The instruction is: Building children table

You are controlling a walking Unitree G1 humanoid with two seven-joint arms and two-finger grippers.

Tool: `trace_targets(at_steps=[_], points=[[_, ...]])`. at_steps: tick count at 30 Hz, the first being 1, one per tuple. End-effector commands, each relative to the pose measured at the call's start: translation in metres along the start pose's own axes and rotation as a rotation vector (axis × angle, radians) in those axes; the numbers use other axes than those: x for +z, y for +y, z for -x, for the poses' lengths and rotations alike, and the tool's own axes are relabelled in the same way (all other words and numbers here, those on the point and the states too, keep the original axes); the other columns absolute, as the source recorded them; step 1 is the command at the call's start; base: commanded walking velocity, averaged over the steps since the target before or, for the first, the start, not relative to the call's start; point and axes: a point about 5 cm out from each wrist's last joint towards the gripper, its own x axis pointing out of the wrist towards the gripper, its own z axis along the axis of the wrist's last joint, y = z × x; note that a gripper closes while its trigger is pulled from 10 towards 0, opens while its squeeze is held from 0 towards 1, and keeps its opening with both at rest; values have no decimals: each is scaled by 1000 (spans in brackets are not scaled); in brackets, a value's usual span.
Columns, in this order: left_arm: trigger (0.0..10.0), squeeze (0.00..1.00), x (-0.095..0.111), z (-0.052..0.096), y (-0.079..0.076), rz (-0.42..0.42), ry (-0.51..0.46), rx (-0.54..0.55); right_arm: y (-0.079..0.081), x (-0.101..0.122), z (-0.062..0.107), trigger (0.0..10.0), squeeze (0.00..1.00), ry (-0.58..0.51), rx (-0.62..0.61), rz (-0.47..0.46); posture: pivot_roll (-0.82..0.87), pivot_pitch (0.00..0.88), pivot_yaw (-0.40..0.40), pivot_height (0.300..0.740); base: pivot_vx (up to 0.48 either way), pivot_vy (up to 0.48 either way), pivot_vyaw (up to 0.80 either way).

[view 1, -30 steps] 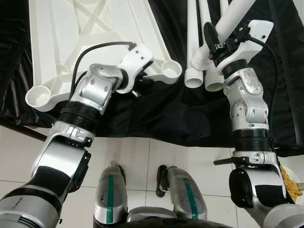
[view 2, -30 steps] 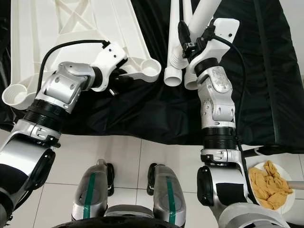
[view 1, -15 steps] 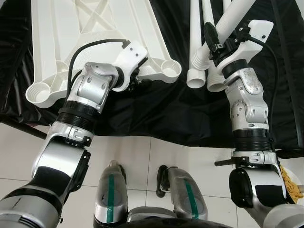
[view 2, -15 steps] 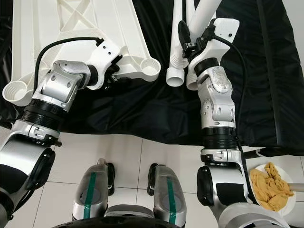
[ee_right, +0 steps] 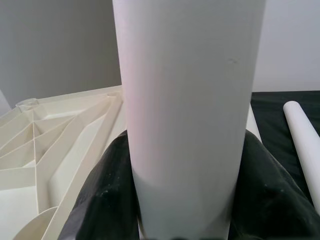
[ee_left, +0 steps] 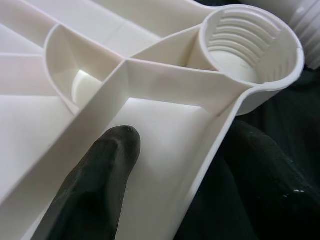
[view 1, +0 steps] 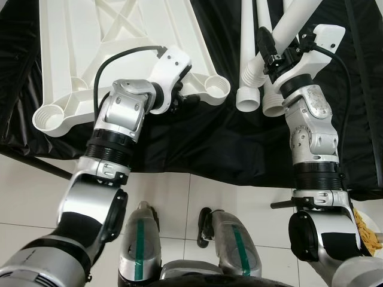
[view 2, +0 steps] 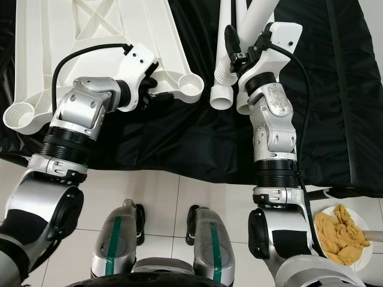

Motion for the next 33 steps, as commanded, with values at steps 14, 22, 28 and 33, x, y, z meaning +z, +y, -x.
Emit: trace_targets(at_steps=[14,22,28,33], points=[[0,0,-3,9,20,-48,15,462,-3,6,-2,10000,0,-30,-9,2,92,79,-12,740,0,0,0],[10000,0,8,3,4,-121,-34,379,-4,6,-2,10000,0,-31,-12,6,93,80,-14,740,0,0,0],[10000,0,13,-2,-14,-190,-85,267,-4,7,-3,10000,0,-32,-12,7,95,81,-14,740,0,0,0],[10000,0,11,-6,-34,-257,-99,139,-5,7,-4,10000,0,-34,-14,9,96,82,-13,740,0,0,0]])
